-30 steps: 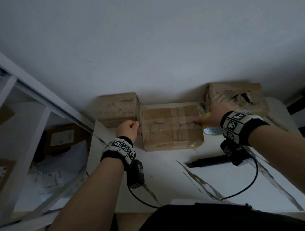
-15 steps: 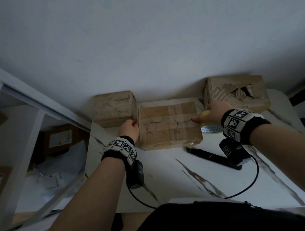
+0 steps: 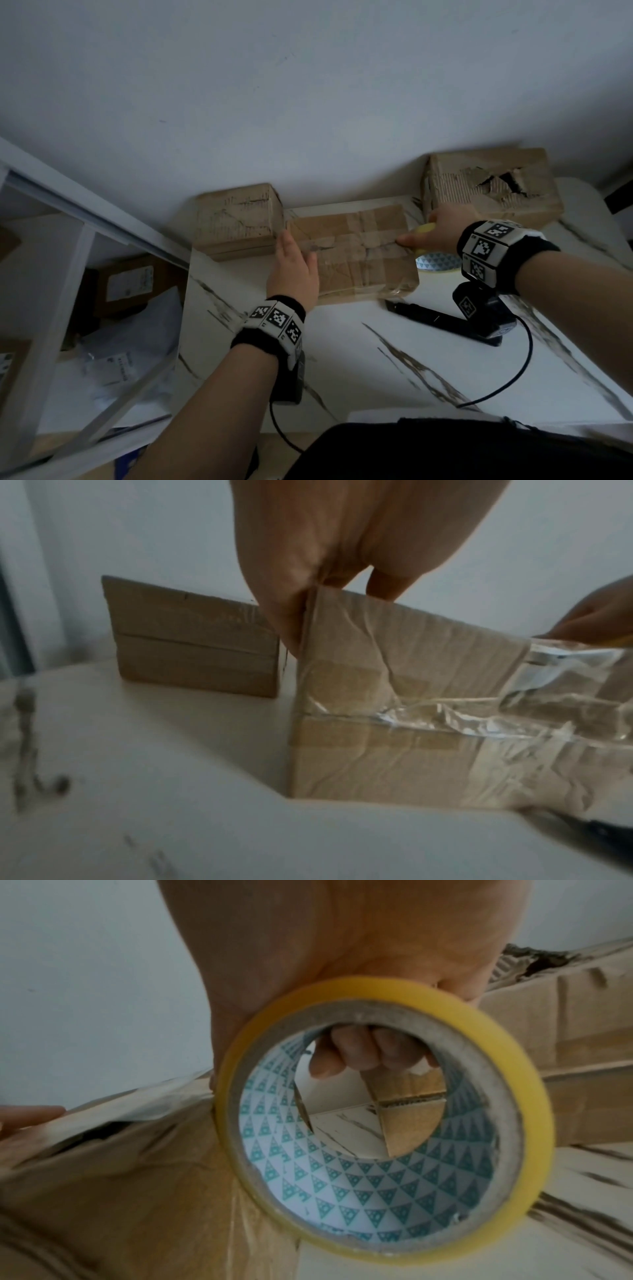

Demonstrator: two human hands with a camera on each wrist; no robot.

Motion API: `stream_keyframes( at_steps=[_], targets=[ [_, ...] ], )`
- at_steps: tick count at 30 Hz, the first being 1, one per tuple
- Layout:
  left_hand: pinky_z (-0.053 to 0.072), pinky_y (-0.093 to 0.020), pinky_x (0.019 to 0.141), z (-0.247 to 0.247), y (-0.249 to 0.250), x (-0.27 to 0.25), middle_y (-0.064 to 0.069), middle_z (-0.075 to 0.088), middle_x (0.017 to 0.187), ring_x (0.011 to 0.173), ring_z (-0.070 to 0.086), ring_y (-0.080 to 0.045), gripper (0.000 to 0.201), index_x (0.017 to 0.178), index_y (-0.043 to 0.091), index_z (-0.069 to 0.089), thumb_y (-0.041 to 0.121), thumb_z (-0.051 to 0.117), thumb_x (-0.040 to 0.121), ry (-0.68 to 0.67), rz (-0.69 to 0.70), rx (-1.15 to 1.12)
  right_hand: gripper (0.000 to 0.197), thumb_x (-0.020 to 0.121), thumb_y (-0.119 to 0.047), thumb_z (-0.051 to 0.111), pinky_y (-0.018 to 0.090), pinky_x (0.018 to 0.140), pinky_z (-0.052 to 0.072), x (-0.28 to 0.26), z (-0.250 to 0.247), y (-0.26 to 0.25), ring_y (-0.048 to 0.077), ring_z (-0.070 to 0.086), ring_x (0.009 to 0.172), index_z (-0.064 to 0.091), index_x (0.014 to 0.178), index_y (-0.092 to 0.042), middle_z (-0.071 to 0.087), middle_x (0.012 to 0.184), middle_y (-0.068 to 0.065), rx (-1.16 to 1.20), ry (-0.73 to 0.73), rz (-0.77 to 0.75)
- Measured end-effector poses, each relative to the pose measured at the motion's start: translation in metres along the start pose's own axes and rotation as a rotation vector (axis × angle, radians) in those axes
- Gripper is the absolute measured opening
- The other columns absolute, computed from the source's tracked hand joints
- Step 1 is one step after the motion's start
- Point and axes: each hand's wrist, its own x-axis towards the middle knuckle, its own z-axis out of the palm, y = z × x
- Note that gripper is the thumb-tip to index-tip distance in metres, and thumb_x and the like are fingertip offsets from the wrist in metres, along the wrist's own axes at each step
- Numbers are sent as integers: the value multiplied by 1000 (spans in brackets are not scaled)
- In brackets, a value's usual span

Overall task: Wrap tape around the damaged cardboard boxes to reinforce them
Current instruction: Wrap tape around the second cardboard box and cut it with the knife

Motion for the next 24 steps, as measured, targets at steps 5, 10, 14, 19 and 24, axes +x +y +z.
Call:
stream_keyframes(
  at_steps=[5, 10, 14, 19, 24],
  targets=[
    [-1, -43, 118, 0, -6, -6, -11, -20, 156, 146, -9, -27, 80, 149, 10, -15, 59, 16, 94, -21, 143, 446, 59, 70, -71, 61, 28, 65, 42, 2, 1, 2, 24, 57, 78, 56, 67, -12, 58, 70, 5, 30, -6, 2],
    [-9, -41, 117, 16, -8, -6, -8, -28, 154, 142, -24, -21, 92, 147, 12, -19, 74, 4, 83, -121, 264, 613, 59, 70, -73, 60, 28, 66, 45, 5, 5, 3, 22, 55, 77, 53, 65, -15, 55, 68, 2, 3, 3, -3],
    [-15, -42, 115, 14, -4, -11, -9, -29, 153, 142, -25, -23, 101, 146, 10, -20, 80, 7, 78, -80, 291, 676, 62, 66, -76, 60, 30, 69, 50, 9, 8, 4, 23, 58, 76, 57, 66, -13, 59, 71, 4, 14, 23, 1],
    [-8, -39, 118, 27, 8, -16, -10, -17, 157, 146, -13, -22, 90, 149, 11, -13, 69, 22, 89, -113, 414, 684, 64, 65, -77, 60, 31, 71, 51, 11, 11, 5, 23, 58, 77, 60, 71, -14, 59, 72, 4, 5, 39, 10],
    [-2, -41, 120, 23, 13, -13, -10, -13, 158, 146, -10, -22, 84, 150, 9, -9, 62, 25, 93, -135, 405, 693, 66, 63, -80, 57, 33, 75, 53, 11, 11, 5, 24, 57, 75, 60, 75, -15, 57, 70, 2, -4, 33, 20]
  ],
)
